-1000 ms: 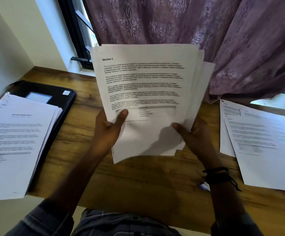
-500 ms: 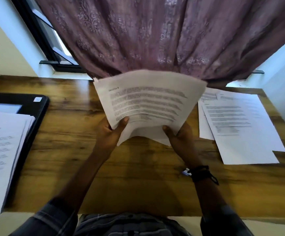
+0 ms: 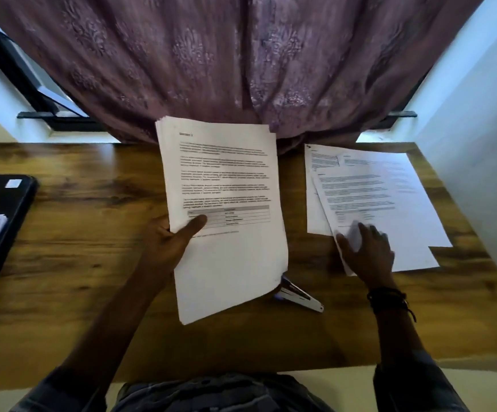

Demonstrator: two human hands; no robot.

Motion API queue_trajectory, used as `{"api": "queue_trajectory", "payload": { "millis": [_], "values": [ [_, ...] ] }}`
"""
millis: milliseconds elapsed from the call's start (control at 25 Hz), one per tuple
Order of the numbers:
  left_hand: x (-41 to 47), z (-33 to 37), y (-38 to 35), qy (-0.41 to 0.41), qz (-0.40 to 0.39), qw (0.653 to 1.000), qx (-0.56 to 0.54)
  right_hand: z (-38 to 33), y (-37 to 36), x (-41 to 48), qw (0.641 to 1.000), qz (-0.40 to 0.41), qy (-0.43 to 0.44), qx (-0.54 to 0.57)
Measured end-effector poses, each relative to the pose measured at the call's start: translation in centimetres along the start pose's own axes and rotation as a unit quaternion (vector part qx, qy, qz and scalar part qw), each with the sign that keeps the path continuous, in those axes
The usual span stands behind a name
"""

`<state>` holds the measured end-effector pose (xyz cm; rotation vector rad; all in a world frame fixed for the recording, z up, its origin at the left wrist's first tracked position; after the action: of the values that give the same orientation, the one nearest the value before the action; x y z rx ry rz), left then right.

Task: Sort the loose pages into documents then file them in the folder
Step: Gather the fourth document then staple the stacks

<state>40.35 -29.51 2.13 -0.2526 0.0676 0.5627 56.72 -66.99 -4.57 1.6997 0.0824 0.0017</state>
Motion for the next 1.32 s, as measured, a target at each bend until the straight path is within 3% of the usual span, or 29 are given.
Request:
{"api": "queue_trajectory", "payload": {
  "millis": [120,240,320,440,600,760,920,1000,1080,1240,1320],
  "values": [
    [-0.8,-0.4,-1.2,0.006,0.017,1.0,-0.026,-2.0,-2.4,-2.0,0.996,-0.039,0.058,-0.059],
    [-1.4,0.1,-1.8,0.004,0.037,0.999,-0.027,-7.2,-2.2,-4.5,0.983,-0.048,0.174,0.019],
    [-1.8,0.4,-2.1,-0.001,0.049,0.998,-0.035,-6.7,-0.6,-2.7,0.985,-0.022,0.147,0.088],
    [-2.4,1.1,-2.9,-0.009,0.047,0.997,-0.061,-2.1,0.7,1.4,0.998,0.005,0.034,0.057],
    [-3.5,2.4,-4.2,-0.02,0.035,0.995,-0.087,2.6,0.2,4.2,0.995,-0.065,-0.07,-0.006],
    [-4.2,3.8,-6.0,-0.024,0.006,0.993,-0.115,3.8,-0.9,5.9,0.987,-0.13,-0.088,0.021],
    [-4.6,4.8,-8.9,-0.007,-0.035,0.987,-0.158,1.6,-0.9,6.8,0.982,-0.136,0.002,0.129],
    [-4.2,5.6,-10.1,-0.015,-0.049,0.984,-0.17,-0.4,1.3,6.4,0.952,-0.125,0.055,0.274],
    [-3.3,5.4,-10.3,-0.009,-0.041,0.986,-0.161,-2.7,4.0,4.7,0.895,-0.143,0.107,0.408],
    [-1.8,1.6,-8.8,0.048,0.023,0.994,-0.1,-5.7,6.8,0.5,0.79,-0.196,0.162,0.557],
    [-1.6,-0.4,-8.2,0.083,0.042,0.992,-0.081,-5.9,6.7,-0.6,0.76,-0.212,0.159,0.594]
  ]
}}
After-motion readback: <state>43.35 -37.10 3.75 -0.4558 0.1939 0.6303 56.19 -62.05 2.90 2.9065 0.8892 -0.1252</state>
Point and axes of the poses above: each hand's wrist, its own x-axis towards the middle knuckle, its own y-axis out of the back of the hand, z = x × y, the point moved 10 cm from there along x, towards the middle knuckle, and after that the axes turned 14 degrees about -x, right-handed, at the moved point
